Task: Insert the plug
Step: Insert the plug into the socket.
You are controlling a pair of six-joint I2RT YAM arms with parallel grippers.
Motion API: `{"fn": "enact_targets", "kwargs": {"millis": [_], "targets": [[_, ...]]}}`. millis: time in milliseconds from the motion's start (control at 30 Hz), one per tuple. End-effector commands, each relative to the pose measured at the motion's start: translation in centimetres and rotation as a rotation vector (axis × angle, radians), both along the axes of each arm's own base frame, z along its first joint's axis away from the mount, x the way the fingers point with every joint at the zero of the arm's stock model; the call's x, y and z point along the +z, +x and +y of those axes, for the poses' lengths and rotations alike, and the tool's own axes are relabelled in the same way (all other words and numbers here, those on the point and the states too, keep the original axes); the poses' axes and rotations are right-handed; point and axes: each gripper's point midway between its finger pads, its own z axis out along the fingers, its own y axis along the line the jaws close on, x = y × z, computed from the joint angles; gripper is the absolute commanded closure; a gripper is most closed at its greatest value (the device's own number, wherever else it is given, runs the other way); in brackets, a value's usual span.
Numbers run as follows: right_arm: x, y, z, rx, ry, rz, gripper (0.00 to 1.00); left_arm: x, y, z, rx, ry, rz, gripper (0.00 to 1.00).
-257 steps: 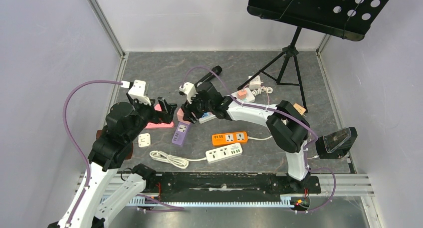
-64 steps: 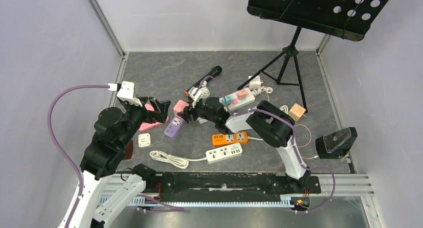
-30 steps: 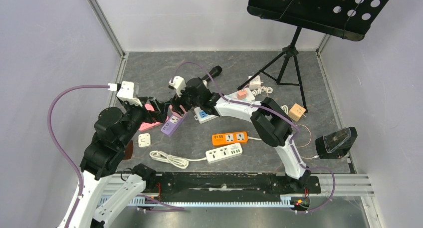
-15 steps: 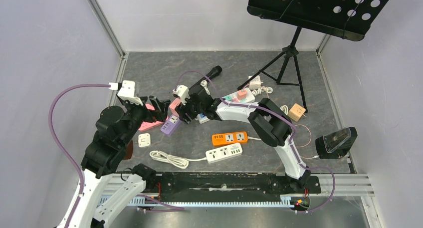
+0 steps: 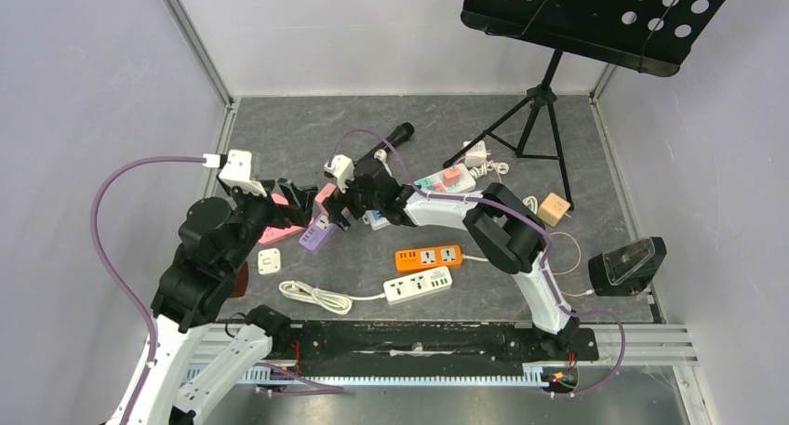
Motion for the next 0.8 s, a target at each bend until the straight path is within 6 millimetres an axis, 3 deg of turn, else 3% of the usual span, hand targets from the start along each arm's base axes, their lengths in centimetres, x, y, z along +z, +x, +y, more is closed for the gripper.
{"fn": "enact_targets", "kwargs": {"millis": [0, 133, 233, 367, 600, 767], "targets": [[5.8, 0.8, 1.4, -0.003, 0.141, -0.087, 0.02, 0.5, 0.3, 0.3, 0.005, 0.037, -0.034, 0.02], [6.0, 1.2, 1.6, -0.017, 0.151, -0.09, 0.02, 0.5, 0.3, 0.4, 0.007, 0.04, -0.034, 0.02], [5.4, 1.3, 1.5, -0.028, 0.142, -0.081, 0.13, 0.3, 0.3, 0.5, 0.011, 0.045, -0.031, 0.02], [3.8, 0.9, 0.3, -0.054, 0.121, -0.063, 0.49, 0.1, 0.3, 0.5, 0.011, 0.049, -0.027, 0.02], [-0.1, -1.3, -1.8, -0.068, 0.151, -0.015, 1.0, -0.2, 0.4, 0.5, 0.013, 0.049, -0.02, 0.02], [-4.1, -2.3, -2.9, -0.068, 0.104, 0.021, 1.0, -0.2, 0.4, 0.5, 0.017, 0.044, -0.021, 0.02]]}}
